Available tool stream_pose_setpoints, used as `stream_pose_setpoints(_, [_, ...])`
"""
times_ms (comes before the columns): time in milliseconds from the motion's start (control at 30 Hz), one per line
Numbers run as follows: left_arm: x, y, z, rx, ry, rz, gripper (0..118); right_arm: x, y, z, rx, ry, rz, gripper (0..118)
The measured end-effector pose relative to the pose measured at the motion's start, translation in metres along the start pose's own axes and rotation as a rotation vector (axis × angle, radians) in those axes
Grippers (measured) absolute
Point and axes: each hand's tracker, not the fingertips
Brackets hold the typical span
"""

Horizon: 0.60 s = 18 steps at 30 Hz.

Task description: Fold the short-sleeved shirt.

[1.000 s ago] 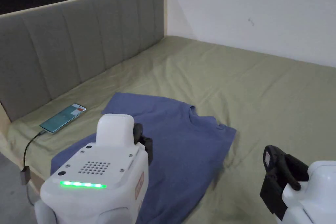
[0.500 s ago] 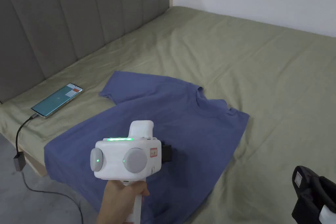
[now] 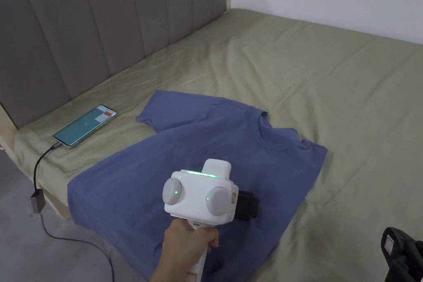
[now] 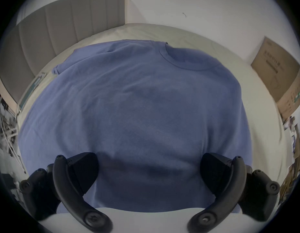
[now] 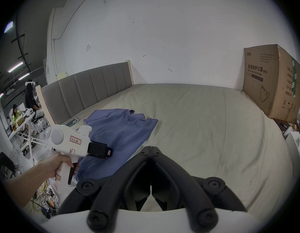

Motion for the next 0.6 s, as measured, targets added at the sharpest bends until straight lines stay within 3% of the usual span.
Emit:
stream_pose_setpoints(200, [-0.004,0.008,0.0,-0.041,-0.018,0.036,112,0.008,-0.007,-0.005,-0.025,0.009,-0.027,0])
stream_pose_setpoints(333, [-0.005,0.012,0.013,-0.024,0.019,0.048,68,0.015,-0.01,-0.006,-0.041,0.007,-0.039,0])
stream_pose_setpoints(500, [-0.013,0.013,0.018,-0.009,0.035,0.049,37,0.026,-0.013,-0.005,-0.045,0.001,-0.097,0])
stream_pose_setpoints(533, [-0.012,0.013,0.02,-0.011,0.043,0.047,37,0.028,-0.014,-0.004,-0.047,0.003,-0.106,0])
stream_pose_setpoints(567, [-0.011,0.014,0.024,-0.004,0.061,0.041,11,0.029,-0.014,-0.003,-0.048,0.0,-0.109,0])
stream_pose_setpoints(600, [-0.011,0.015,0.024,0.017,0.114,0.025,1,0.03,-0.014,-0.002,-0.047,-0.005,-0.108,0])
